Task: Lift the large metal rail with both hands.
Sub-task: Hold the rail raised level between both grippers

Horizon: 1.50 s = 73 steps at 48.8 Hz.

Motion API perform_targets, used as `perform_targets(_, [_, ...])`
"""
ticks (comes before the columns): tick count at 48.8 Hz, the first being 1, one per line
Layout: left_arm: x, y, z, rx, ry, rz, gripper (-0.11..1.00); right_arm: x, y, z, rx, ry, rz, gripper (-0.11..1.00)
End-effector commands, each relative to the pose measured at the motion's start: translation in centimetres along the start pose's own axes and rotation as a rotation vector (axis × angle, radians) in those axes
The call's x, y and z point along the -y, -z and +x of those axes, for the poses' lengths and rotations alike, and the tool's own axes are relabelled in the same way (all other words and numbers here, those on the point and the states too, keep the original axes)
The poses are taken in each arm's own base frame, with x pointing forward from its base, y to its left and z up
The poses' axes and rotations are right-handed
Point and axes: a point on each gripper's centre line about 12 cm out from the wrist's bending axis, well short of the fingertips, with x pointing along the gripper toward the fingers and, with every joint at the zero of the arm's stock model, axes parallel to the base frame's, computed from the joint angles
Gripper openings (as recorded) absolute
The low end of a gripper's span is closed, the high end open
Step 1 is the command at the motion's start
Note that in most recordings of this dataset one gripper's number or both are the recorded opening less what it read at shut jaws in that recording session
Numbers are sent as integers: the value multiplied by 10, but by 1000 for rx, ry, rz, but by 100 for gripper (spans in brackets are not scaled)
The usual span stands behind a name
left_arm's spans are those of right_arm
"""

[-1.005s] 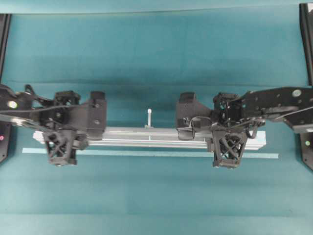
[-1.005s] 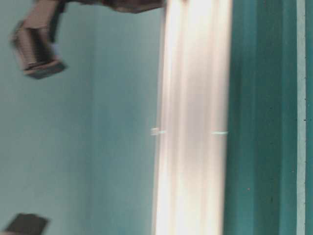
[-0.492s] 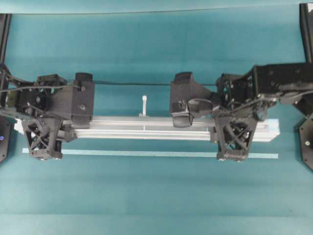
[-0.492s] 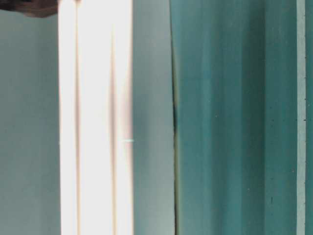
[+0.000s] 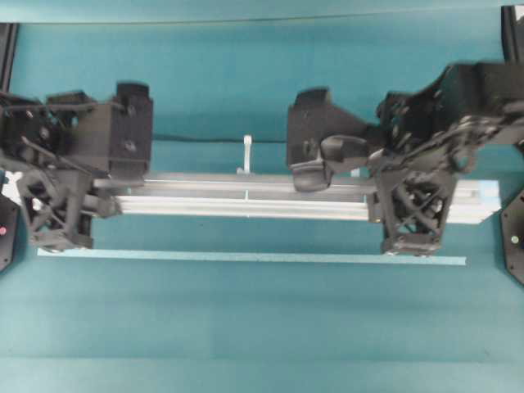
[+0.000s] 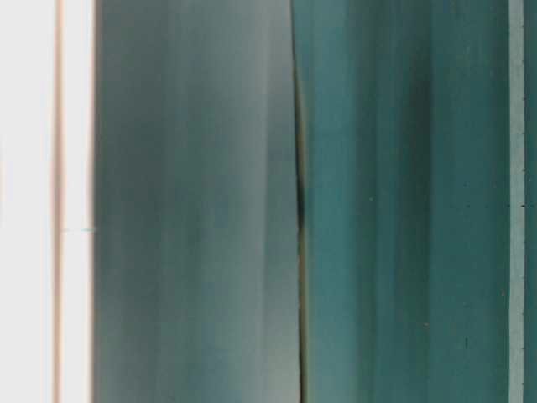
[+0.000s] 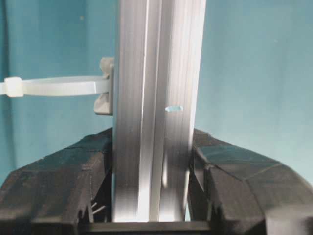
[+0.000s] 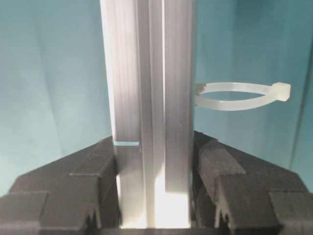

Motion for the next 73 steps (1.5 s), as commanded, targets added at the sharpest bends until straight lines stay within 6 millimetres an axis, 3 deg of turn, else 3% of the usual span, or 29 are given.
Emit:
perform_targets(1, [-2, -12, -26, 54, -3, -10, 36, -4, -4, -29, 85, -10, -5, 39])
perform_targets(18, [-2, -32, -76, 126, 0, -4, 36, -12, -11, -88, 229, -40, 0, 39])
perform_targets(32, [-2, -44, -108, 222, 2, -7, 36, -8, -2, -109, 281, -23, 9, 39])
perform_targets(49, [-3, -58, -127, 284, 4, -8, 36, -8, 0, -109, 278, -24, 8, 39])
perform_targets(73, [-3, -56, -122, 268, 3, -8, 36, -6, 3, -108, 267, -2, 8, 39])
